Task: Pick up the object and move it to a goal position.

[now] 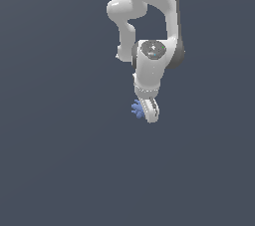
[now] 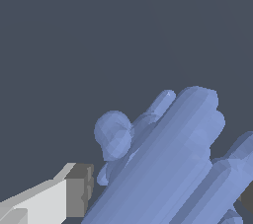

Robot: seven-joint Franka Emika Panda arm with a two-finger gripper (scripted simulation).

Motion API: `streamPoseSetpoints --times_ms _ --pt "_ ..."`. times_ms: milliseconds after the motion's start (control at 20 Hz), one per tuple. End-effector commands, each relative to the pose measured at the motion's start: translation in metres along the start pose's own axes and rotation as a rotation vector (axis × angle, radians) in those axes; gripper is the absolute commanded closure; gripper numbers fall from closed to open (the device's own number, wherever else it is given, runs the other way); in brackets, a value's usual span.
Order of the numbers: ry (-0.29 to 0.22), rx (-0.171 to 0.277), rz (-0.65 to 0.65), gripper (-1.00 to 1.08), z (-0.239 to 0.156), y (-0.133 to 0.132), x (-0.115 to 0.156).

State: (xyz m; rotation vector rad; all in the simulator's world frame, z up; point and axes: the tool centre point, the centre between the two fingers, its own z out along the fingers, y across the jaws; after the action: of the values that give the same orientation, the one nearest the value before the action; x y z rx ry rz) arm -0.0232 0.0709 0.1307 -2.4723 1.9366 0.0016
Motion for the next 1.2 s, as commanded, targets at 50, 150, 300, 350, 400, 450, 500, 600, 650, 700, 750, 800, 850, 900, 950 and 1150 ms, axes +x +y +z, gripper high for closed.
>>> streamPoseSetpoints --times_ms 50,150,300,350,400,450,500,600,650,700,750,800,850,900,950,1150 --pt "0.0 0.001 0.0 1.08 -0.031 0.01 -0.024" --pt "0.0 0.001 0.0 1.08 -0.049 0.016 -0.039" --pt "0.001 0.0 0.0 1.08 -0.077 0.025 -0.061" --pt "0.002 0.0 0.0 1.08 -0.087 0.028 -0.069" --pt "0.002 0.001 0.0 1.08 -0.096 0.031 -0.076" --pt "0.003 0.001 0.0 1.08 -0.106 0.034 -0.083" --pt "0.003 0.001 0.0 1.08 -0.115 0.037 -0.09" --pt "0.004 0.001 0.0 1.08 -0.132 0.042 -0.104" --pt "0.004 0.001 0.0 1.08 -0.141 0.045 -0.111" --pt "0.005 0.001 0.0 1.08 -0.149 0.047 -0.117" --pt "0.005 0.001 0.0 1.08 -0.157 0.049 -0.123" --pt "0.005 0.001 0.0 1.08 -0.164 0.051 -0.129" --pt "0.005 0.001 0.0 1.08 -0.171 0.053 -0.135" --pt "0.005 0.001 0.0 1.08 -0.178 0.055 -0.14" --pt "0.005 0.001 0.0 1.08 -0.184 0.057 -0.145" --pt "0.004 0.0 0.0 1.08 -0.204 0.061 -0.161"
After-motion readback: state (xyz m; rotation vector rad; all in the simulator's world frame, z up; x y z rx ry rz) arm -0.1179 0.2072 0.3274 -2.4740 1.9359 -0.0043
